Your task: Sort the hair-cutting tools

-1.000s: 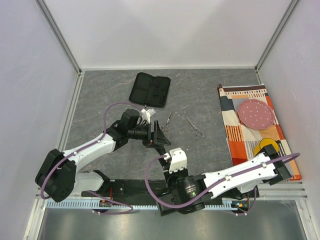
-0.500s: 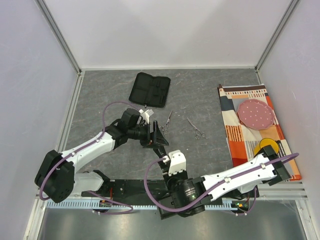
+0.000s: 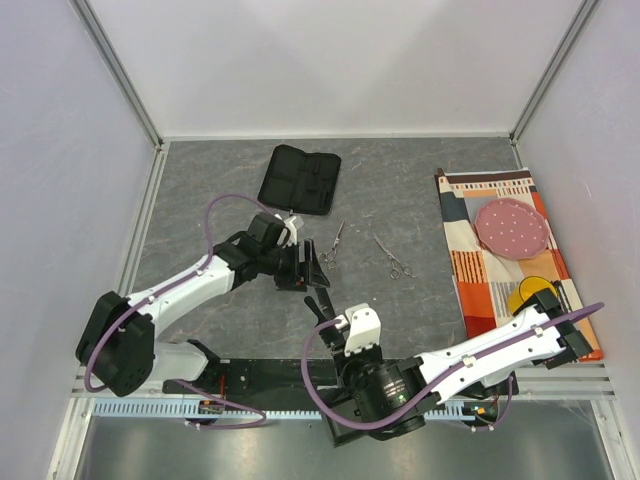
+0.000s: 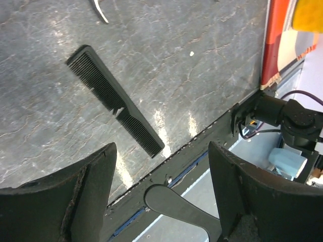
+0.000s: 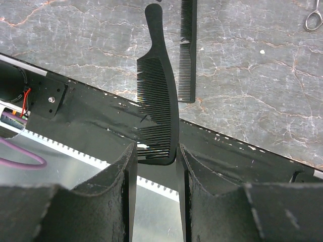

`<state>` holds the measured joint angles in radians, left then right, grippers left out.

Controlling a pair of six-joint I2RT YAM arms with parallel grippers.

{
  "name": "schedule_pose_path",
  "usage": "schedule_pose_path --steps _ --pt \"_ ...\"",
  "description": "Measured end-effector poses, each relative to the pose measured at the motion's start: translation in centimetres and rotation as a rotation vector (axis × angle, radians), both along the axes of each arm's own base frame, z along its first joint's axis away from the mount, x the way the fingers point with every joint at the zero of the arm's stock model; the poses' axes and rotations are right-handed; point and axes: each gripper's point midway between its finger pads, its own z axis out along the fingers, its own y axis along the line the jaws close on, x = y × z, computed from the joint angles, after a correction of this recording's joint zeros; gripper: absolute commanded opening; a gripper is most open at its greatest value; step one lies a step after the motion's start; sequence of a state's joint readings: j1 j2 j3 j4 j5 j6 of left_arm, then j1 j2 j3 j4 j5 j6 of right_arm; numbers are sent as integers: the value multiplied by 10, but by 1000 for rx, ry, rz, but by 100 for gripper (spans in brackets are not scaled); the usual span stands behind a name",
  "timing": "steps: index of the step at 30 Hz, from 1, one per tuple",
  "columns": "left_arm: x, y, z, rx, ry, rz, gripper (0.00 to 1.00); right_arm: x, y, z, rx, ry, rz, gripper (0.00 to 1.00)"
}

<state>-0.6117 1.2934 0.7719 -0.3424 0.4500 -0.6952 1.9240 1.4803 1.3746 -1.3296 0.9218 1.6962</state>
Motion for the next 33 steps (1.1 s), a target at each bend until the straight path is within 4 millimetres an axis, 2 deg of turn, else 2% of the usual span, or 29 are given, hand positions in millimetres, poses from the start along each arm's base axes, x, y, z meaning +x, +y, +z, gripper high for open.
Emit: schedule_pose_path --steps 7,12,20,24,29,30,33 --pt "2 6 -7 34 7 10 79 0 -1 0 5 -5 -2 6" --pt "-5 1 -2 -8 26 -25 79 5 1 5 25 -36 -10 6" --pt "-27 -4 17 -112 53 -88 79 13 2 13 52 -92 -21 7" --pt "-37 -6 29 -167 55 -106 76 15 3 15 58 -108 -23 7" --pt "-46 -7 42 -223 61 -122 67 15 7 17 56 -121 -23 7" --pt "-48 -7 44 -234 63 -128 63 15 8 17 54 -123 -22 7" --pt "-51 -7 47 -249 67 -129 60 13 12 16 48 -125 -20 6"
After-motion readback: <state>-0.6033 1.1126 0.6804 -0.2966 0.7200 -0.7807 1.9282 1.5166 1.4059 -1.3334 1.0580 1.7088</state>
